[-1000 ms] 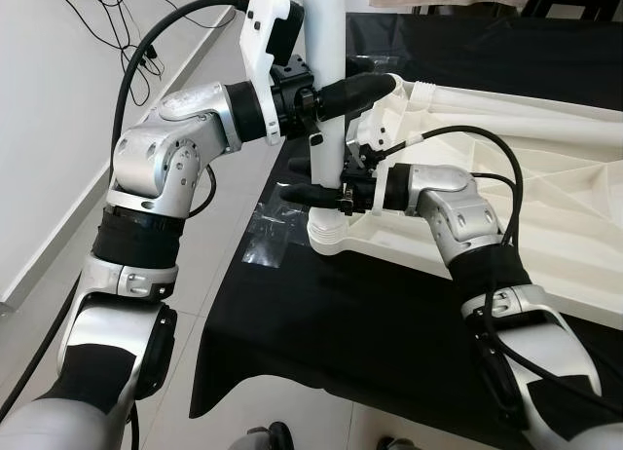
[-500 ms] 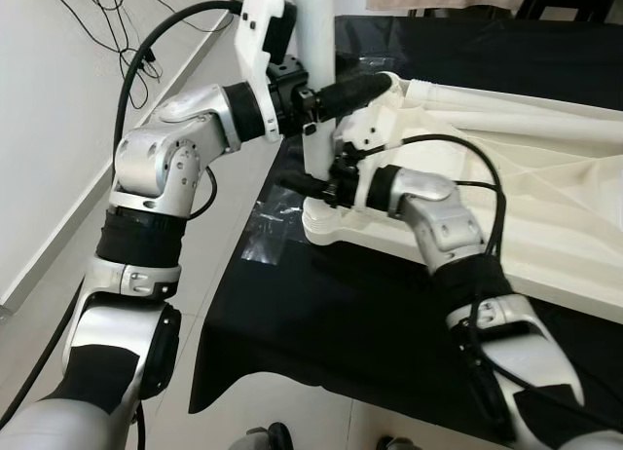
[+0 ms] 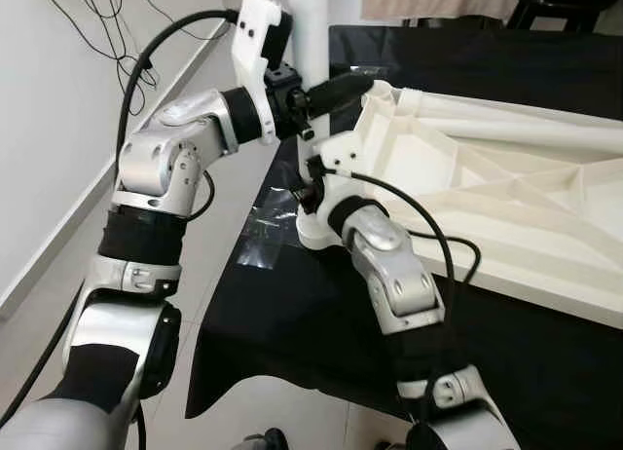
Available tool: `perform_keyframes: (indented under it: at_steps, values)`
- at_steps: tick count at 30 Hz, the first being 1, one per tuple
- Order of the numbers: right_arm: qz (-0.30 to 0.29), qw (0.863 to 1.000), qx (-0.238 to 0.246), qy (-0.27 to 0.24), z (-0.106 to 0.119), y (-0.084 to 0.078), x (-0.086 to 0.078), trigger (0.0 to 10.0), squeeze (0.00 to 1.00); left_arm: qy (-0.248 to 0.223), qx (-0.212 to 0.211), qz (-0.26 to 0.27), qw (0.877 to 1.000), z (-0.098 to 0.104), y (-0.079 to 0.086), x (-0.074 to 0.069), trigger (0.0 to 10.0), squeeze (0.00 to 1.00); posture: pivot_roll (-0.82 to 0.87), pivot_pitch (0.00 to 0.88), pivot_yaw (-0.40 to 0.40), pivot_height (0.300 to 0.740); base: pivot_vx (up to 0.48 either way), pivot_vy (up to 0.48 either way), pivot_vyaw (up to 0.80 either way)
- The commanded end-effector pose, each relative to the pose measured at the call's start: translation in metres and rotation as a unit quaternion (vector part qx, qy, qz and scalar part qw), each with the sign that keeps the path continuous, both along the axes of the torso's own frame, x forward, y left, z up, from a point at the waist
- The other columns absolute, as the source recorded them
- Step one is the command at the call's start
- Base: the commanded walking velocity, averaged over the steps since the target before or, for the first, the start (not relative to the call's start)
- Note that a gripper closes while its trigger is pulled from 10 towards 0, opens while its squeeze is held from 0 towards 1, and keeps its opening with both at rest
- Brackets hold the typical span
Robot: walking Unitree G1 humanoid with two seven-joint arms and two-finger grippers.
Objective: Building children table
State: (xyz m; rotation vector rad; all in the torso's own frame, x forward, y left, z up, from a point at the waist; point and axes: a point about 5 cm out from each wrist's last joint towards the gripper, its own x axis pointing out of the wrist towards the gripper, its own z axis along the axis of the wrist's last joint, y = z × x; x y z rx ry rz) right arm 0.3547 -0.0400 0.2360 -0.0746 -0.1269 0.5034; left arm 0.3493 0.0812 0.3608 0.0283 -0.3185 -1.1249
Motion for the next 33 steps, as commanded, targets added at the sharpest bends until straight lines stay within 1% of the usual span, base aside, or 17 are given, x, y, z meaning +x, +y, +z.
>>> perform_keyframes:
  at_steps: [1,3,4,6,7,8,11,12,14,15,16,17,20,25,26,27,33]
  values:
    - [-0.005,0.996,0.018,0.088,-0.022,0.002,0.007,10.0,0.0,-0.021,0.021,-0.116,0.993,0.004,-0.036,-0.021,0.0,0.0,-0.03,0.194,0.074,0.74,0.0,0.0,0.0]
    - [0.043,0.997,0.012,0.068,-0.01,0.007,0.004,10.0,0.0,-0.021,0.022,-0.117,0.993,0.004,-0.036,-0.022,0.0,0.0,-0.03,0.195,0.075,0.74,0.0,0.0,0.0]
    - [0.043,0.997,0.012,0.068,-0.01,0.007,0.004,10.0,0.0,-0.021,0.022,-0.117,0.993,0.004,-0.036,-0.022,0.0,0.0,-0.03,0.195,0.075,0.74,0.0,0.0,0.0]
    - [0.113,0.993,-0.018,0.037,0.003,0.009,0.0,10.0,0.0,-0.022,0.023,-0.119,0.992,0.004,-0.036,-0.023,0.0,0.0,-0.02,0.192,0.074,0.74,0.0,0.0,0.0]
    - [0.113,0.993,-0.018,0.037,0.003,0.009,0.0,10.0,0.0,-0.022,0.023,-0.119,0.992,0.004,-0.036,-0.023,0.0,0.0,-0.02,0.192,0.074,0.74,0.0,0.0,0.0]
    - [0.172,0.984,-0.033,0.034,0.007,0.008,-0.003,10.0,1.0,-0.022,0.024,-0.119,0.992,0.004,-0.036,-0.023,0.0,0.0,-0.02,0.19,0.077,0.74,0.0,0.0,0.0]
    - [0.264,0.963,-0.053,0.0,0.022,-0.001,-0.002,10.0,1.0,-0.023,0.025,-0.119,0.992,0.004,-0.035,-0.023,0.0,0.0,-0.01,0.191,0.083,0.74,0.0,0.0,0.0]
    - [0.264,0.963,-0.053,0.0,0.022,-0.001,-0.002,10.0,1.0,-0.023,0.025,-0.119,0.992,0.004,-0.035,-0.023,0.0,0.0,-0.01,0.191,0.083,0.74,0.0,0.0,0.0]
    - [0.319,0.946,-0.056,-0.011,0.029,-0.009,0.0,10.0,1.0,-0.024,0.025,-0.119,0.992,0.004,-0.035,-0.023,0.0,0.0,0.0,0.19,0.086,0.74,0.0,0.0,0.0]
    - [0.319,0.946,-0.056,-0.011,0.029,-0.009,0.0,10.0,1.0,-0.024,0.025,-0.119,0.992,0.004,-0.035,-0.023,0.0,0.0,0.0,0.19,0.086,0.74,0.0,0.0,0.0]
    - [0.35,0.934,-0.075,-0.016,0.032,-0.014,0.002,10.0,0.61,-0.024,0.026,-0.12,0.992,0.004,-0.036,-0.024,0.0,0.0,0.01,0.191,0.083,0.74,0.0,0.0,0.0]
    - [0.366,0.926,-0.089,-0.018,0.033,-0.017,0.003,10.0,0.0,-0.024,0.026,-0.12,0.992,0.004,-0.036,-0.024,0.0,0.0,0.01,0.191,0.083,0.74,0.0,0.0,0.0]
    - [0.402,0.91,-0.1,-0.01,0.036,-0.021,0.005,10.0,0.0,-0.025,0.026,-0.123,0.992,0.004,-0.037,-0.026,0.0,0.0,0.02,0.201,0.086,0.74,0.0,0.0,0.0]
    - [0.429,0.898,-0.101,-0.005,0.038,-0.023,0.006,10.0,0.0,-0.025,0.027,-0.125,0.991,0.004,-0.037,-0.028,0.0,0.0,0.02,0.201,0.086,0.74,0.0,0.0,0.0]
    - [0.432,0.896,-0.105,0.005,0.037,-0.021,0.009,9.0,0.0,-0.025,0.028,-0.126,0.991,0.004,-0.037,-0.029,0.0,0.0,0.03,0.21,0.086,0.74,0.0,0.0,0.0]
    - [0.436,0.893,-0.108,0.013,0.035,-0.019,0.011,0.0,0.0,-0.025,0.03,-0.127,0.991,0.004,-0.037,-0.029,0.0,0.0,0.03,0.21,0.086,0.74,0.0,0.0,0.0]
    - [0.447,0.887,-0.109,0.027,0.031,-0.016,0.014,0.0,0.0,-0.024,0.034,-0.13,0.991,0.002,-0.037,-0.03,0.0,0.0,0.03,0.211,0.085,0.74,0.0,0.0,0.0]
